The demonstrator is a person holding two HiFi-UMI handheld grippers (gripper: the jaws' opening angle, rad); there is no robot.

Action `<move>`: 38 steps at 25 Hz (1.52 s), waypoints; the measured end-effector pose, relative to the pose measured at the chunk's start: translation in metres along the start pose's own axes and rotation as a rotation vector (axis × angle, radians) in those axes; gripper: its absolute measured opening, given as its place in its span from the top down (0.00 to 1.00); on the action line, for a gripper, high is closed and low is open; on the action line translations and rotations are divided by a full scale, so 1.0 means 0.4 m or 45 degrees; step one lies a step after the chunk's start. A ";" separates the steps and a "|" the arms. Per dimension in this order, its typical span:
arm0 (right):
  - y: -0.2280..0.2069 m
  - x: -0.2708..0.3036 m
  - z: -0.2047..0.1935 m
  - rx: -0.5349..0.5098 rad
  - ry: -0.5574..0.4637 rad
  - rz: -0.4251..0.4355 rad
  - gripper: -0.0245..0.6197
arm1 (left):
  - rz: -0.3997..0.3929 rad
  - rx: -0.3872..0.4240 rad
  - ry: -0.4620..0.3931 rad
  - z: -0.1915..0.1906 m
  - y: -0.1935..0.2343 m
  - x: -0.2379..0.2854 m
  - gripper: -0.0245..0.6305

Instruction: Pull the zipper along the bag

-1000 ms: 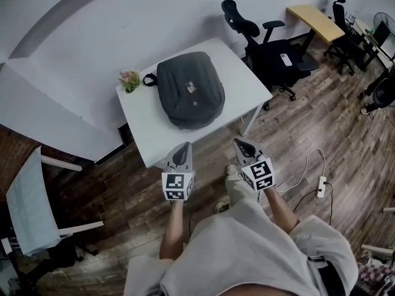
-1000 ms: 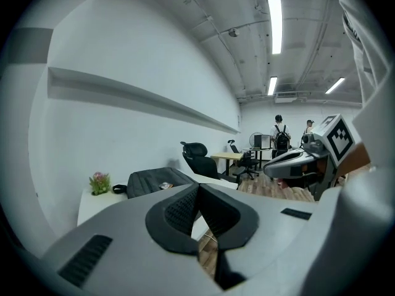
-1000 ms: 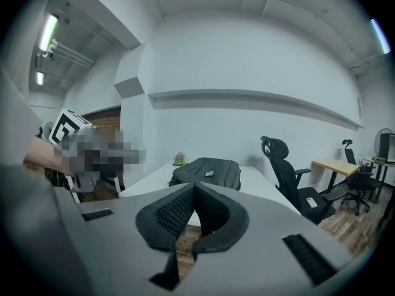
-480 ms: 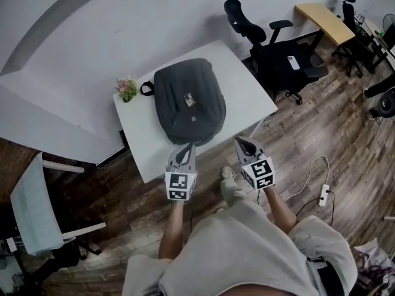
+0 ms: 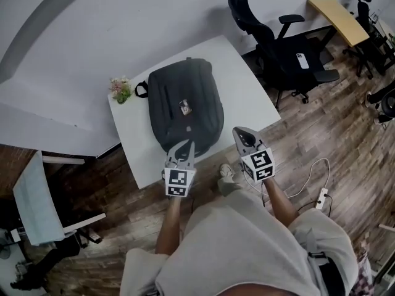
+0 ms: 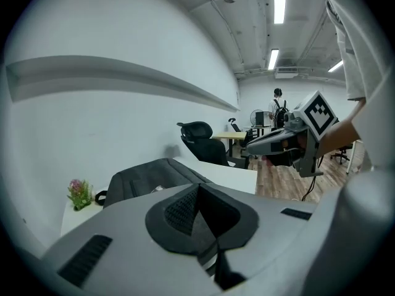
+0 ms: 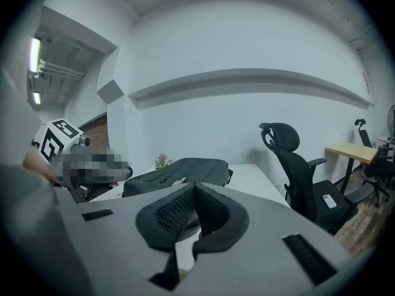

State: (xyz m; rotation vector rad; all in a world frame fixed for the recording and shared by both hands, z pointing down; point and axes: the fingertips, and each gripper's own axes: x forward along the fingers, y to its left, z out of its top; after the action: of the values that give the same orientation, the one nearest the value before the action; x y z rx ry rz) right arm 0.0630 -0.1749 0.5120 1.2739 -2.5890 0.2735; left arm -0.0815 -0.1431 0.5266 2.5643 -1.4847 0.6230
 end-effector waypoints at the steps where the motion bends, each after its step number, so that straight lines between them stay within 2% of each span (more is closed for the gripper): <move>1: -0.013 0.013 0.001 0.004 0.002 0.010 0.94 | 0.002 0.006 0.011 0.002 0.001 0.015 0.92; 8: -0.062 0.080 -0.030 0.037 0.044 0.065 0.94 | -0.045 0.150 0.148 -0.033 -0.031 0.090 0.92; 12: -0.065 0.103 -0.059 0.061 0.073 0.074 0.94 | -0.132 0.335 0.254 -0.081 -0.065 0.111 0.92; 18: -0.055 0.122 -0.085 0.065 0.107 0.053 0.94 | -0.318 0.557 0.408 -0.160 -0.107 0.112 0.92; 21: -0.042 0.119 -0.088 0.069 0.110 0.037 0.94 | -0.356 0.709 0.445 -0.184 -0.114 0.109 0.91; 23: -0.035 0.118 -0.092 0.071 0.115 0.029 0.94 | -0.371 0.767 0.458 -0.191 -0.112 0.113 0.85; 25: -0.031 0.120 -0.099 0.067 0.125 0.020 0.94 | -0.396 0.799 0.476 -0.199 -0.109 0.121 0.79; 29: -0.032 0.122 -0.107 0.049 0.143 0.006 0.94 | -0.448 0.868 0.521 -0.224 -0.116 0.139 0.75; 34: -0.044 0.137 -0.127 0.007 0.182 0.016 0.94 | -0.444 0.879 0.562 -0.236 -0.113 0.161 0.75; 38: -0.070 0.164 -0.146 -0.019 0.214 0.041 0.94 | -0.431 0.852 0.576 -0.237 -0.110 0.168 0.81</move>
State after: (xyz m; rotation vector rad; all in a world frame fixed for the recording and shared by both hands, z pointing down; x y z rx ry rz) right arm 0.0546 -0.2251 0.5890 1.1521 -2.4662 0.3508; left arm -0.0425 -0.1464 0.6445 2.7171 -0.7487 1.7256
